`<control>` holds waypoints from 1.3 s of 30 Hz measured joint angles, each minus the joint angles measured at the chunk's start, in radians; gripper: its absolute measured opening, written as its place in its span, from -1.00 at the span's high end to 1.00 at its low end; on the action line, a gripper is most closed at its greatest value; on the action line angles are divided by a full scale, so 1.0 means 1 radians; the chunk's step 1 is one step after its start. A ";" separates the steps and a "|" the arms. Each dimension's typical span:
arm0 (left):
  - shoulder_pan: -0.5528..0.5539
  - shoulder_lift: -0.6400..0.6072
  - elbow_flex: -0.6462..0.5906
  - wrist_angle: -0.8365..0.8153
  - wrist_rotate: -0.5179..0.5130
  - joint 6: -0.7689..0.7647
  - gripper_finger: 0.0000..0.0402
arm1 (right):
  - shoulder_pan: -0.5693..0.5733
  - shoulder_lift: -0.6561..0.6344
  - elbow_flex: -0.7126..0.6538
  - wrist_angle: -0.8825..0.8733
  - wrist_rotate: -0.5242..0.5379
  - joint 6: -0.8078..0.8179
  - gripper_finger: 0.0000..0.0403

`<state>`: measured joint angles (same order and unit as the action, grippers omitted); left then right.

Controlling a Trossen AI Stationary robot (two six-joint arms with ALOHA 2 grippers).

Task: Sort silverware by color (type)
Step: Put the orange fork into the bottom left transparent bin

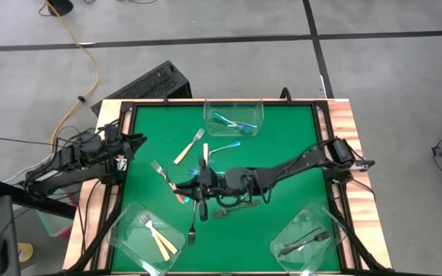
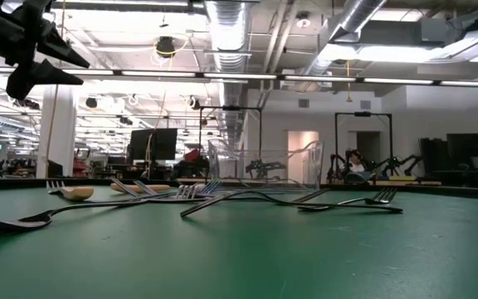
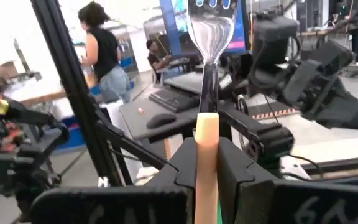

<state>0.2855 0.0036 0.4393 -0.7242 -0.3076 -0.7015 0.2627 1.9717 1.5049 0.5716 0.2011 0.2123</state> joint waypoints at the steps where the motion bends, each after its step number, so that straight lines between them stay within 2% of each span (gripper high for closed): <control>1: 0.000 0.000 0.000 0.000 0.008 0.000 0.12 | 0.008 0.000 0.004 0.008 0.017 0.001 0.81; 5: 0.000 0.000 0.000 -0.001 0.015 0.000 0.12 | 0.035 0.010 0.049 0.017 0.087 0.001 0.81; 13: 0.000 0.001 0.000 -0.005 0.010 0.020 0.12 | 0.056 0.143 0.254 -0.005 0.114 0.018 0.81; 16: 0.000 0.001 0.000 -0.019 0.024 0.012 0.12 | 0.056 0.221 0.370 -0.011 0.100 0.054 0.81; 22: 0.000 0.001 0.000 -0.073 0.041 -0.024 0.12 | 0.062 0.330 0.555 -0.163 0.057 0.104 0.81; 30: 0.000 0.001 0.000 -0.079 0.041 -0.028 0.12 | 0.064 0.561 0.799 -0.177 -0.063 0.228 0.81; 34: 0.000 0.001 0.000 -0.079 0.041 -0.028 0.12 | 0.064 0.635 0.851 -0.237 -0.100 0.299 0.81; 39: 0.000 0.001 0.000 -0.080 0.040 -0.028 0.12 | 0.072 0.640 0.847 -0.392 -0.099 0.365 0.81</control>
<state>0.2855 0.0048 0.4393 -0.8043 -0.2676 -0.7300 0.3351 2.6117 2.3520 0.1799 0.1016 0.5776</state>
